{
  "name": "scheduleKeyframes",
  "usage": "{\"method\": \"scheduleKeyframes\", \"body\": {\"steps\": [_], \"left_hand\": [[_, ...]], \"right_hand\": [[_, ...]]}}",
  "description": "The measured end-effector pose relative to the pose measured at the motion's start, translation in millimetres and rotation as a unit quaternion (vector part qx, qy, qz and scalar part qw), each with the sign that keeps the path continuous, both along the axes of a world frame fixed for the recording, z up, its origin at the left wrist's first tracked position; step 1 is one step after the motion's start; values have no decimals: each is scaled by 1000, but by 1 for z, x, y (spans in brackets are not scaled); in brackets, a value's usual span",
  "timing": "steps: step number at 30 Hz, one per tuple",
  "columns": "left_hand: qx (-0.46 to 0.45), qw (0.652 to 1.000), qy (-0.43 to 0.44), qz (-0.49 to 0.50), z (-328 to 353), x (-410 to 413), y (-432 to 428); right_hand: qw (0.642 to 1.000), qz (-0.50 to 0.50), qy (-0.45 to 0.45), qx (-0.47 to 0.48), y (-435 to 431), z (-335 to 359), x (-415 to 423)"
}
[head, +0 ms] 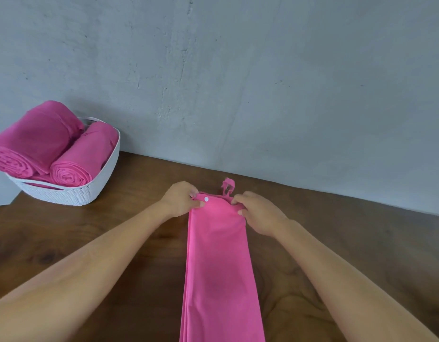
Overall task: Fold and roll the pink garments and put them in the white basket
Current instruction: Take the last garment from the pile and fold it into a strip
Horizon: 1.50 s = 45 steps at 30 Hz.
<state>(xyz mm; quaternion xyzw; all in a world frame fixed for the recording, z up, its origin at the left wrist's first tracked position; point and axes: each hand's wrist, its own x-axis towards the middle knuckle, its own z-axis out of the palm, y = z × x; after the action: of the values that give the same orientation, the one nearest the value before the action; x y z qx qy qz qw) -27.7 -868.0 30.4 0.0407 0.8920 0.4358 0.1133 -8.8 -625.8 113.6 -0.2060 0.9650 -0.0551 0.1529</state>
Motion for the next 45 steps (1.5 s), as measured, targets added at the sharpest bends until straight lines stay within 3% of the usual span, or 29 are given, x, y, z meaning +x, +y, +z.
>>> {"method": "scheduleKeyframes", "body": {"steps": [6,12,17,23,29,34,37,45], "left_hand": [[25,999,7,45,1,9,2],[66,996,29,60,18,23,0],[101,992,78,16,40,53,-9],[147,984,101,-3,47,94,-15],[161,982,89,-36,19,141,-12],[150,984,85,-35,0,166,3],[128,989,76,-18,-8,180,14],[77,992,95,15,-12,228,39]], "right_hand": [[999,23,4,48,-3,2,0],[985,57,92,133,5,22,11],[950,94,208,214,10,28,32],[983,23,171,64,15,30,71],[985,10,173,16,26,-1,128],[972,-60,222,-58,41,-49,171],[968,-101,217,-72,45,-71,186],[967,-96,221,-80,69,-97,237]]}}
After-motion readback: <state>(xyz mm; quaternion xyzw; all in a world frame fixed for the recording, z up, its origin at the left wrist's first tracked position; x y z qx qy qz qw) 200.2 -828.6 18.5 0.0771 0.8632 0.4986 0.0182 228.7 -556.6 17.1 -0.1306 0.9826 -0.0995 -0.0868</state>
